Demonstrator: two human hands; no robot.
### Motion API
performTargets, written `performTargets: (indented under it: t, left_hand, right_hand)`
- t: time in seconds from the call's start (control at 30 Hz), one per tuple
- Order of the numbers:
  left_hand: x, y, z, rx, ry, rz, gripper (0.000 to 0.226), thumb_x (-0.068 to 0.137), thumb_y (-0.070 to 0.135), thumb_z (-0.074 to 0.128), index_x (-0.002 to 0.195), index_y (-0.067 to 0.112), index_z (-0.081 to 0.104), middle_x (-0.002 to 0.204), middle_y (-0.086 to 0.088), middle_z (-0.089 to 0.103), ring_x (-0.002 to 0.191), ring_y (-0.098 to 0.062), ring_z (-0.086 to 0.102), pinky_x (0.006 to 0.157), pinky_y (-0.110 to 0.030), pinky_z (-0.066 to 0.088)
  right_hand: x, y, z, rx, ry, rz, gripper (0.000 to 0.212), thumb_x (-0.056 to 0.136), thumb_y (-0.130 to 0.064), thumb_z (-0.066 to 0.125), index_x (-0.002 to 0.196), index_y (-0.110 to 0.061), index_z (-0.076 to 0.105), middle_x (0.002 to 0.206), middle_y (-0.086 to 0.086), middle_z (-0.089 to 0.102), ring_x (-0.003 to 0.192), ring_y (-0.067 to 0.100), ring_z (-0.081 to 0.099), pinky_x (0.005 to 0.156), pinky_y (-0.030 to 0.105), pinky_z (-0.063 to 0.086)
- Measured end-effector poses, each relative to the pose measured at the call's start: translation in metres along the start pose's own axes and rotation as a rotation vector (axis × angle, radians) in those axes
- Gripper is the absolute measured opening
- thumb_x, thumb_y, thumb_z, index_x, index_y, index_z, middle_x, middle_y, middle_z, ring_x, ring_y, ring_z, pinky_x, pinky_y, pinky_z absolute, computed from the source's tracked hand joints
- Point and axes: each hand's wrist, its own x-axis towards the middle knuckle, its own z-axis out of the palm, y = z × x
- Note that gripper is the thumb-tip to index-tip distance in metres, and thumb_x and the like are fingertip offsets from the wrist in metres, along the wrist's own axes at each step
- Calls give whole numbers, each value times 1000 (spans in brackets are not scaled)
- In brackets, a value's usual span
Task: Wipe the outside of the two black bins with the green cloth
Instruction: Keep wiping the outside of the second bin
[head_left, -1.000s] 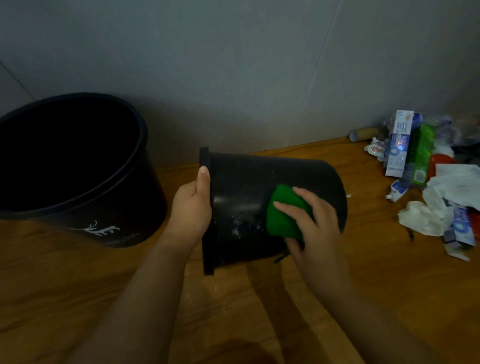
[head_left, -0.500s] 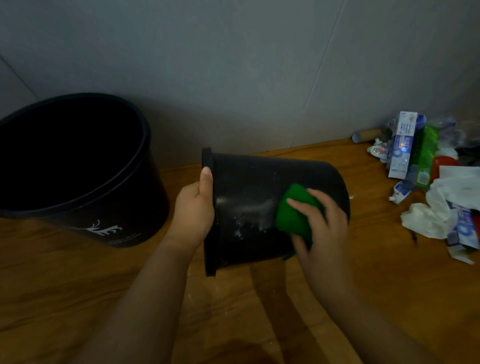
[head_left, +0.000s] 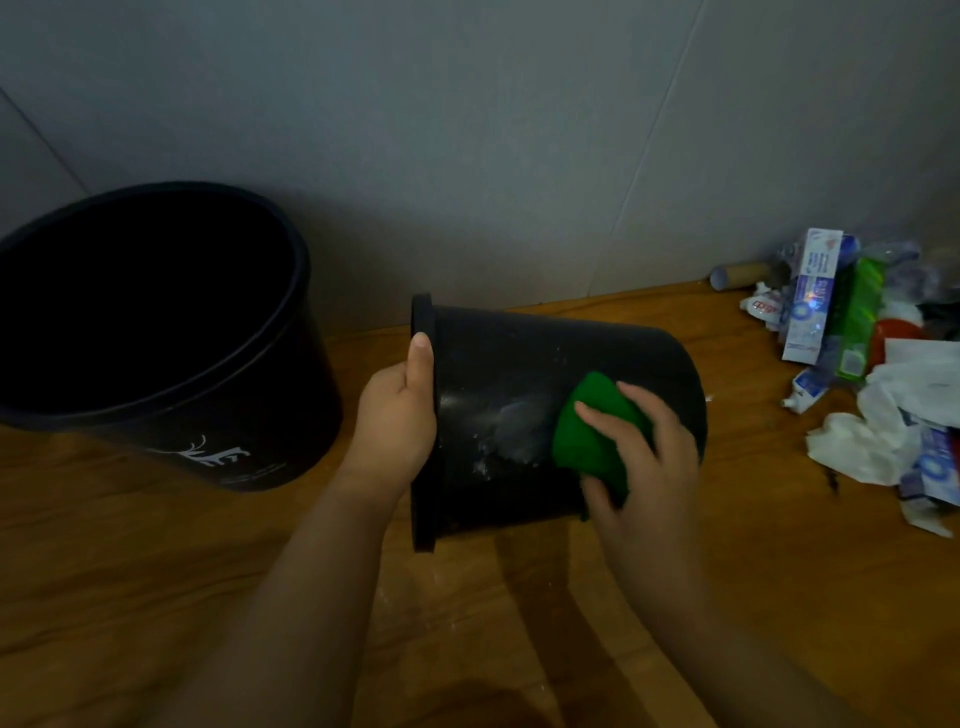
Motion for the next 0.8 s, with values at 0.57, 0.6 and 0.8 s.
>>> performTargets:
  t: [0.57, 0.6, 0.8]
  left_hand:
    - [3, -4, 1, 4, 13, 24, 64, 104, 48, 27, 88, 1, 68, 77, -7, 64, 71, -16, 61, 63, -26, 46]
    - [3, -3, 1, 11, 22, 35, 64, 105, 47, 27, 85, 2, 68, 75, -5, 64, 68, -14, 60, 60, -22, 46]
    - [5, -1, -3, 27, -5, 48, 57, 105, 46, 27, 74, 15, 63, 73, -1, 62, 69, -12, 59, 55, -19, 44]
  right_hand:
    - [-10, -30, 18, -54, -176, -271, 70, 64, -10, 80, 125, -35, 55, 145, -4, 38, 135, 23, 34, 103, 50, 44]
    - [-9, -35, 20, -56, -215, -351, 67, 66, -11, 78, 125, -35, 55, 145, -4, 39, 135, 23, 35, 104, 48, 42]
    - [7, -26, 9, -58, -122, -188, 63, 71, -9, 73, 128, -31, 57, 147, -3, 38, 138, 24, 32, 105, 52, 41]
